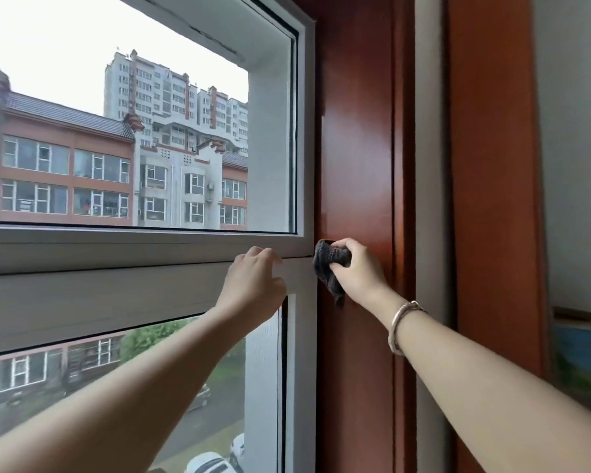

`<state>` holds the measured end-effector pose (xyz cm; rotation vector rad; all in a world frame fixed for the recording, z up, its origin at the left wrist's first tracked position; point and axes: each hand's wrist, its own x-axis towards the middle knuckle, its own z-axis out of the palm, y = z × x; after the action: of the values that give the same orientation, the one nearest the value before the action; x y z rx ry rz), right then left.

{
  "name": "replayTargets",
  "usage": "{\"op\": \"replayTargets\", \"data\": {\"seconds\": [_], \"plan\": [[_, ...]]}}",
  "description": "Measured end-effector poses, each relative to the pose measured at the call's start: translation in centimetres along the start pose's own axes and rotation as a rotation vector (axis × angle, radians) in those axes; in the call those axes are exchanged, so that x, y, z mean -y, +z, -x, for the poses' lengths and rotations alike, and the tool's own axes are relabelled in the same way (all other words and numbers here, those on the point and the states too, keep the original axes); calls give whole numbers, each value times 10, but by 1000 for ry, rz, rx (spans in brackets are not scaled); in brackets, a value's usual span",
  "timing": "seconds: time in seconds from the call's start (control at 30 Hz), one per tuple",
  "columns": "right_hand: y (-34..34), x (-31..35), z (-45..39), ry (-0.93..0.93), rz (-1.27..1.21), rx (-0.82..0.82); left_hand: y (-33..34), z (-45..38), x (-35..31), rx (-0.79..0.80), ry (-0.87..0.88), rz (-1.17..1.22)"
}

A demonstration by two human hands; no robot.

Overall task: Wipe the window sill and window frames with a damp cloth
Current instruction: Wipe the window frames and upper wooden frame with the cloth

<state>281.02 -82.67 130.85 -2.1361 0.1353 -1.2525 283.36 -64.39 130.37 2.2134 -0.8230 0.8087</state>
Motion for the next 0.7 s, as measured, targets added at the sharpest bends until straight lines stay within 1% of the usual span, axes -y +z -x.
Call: {"op": "replayTargets", "data": {"seconds": [0.1,0.17,0.27,0.33,0.4,0.43,0.5,0.53,0.6,0.7], "plan": [[21,1,-26,-31,25,19,0,-14,12,-16,-23,-39],[36,-1,-40,-32,44,61,4,-19,16,-42,-34,-57],[54,-2,-45,-49,63,120,6,-21,20,-84,-11,-77],[55,4,-43,-75,40,145,5,-20,20,-66,-4,-65],[54,16,-40,-99,-37,244,0,-18,17,-47,-12,-29],[51,23,-36,-98,-118,304,-4,-15,14,-48,-19,-2],[42,34,-25,-45,-363,384,-14,-11,5,-59,-16,43],[34,35,-17,-3,-482,381,-19,-9,0,-60,-14,62],[14,25,2,106,-629,303,-25,-4,-7,-67,-24,102],[-32,-2,29,239,-693,161,-19,4,-24,-16,-27,178]]}}
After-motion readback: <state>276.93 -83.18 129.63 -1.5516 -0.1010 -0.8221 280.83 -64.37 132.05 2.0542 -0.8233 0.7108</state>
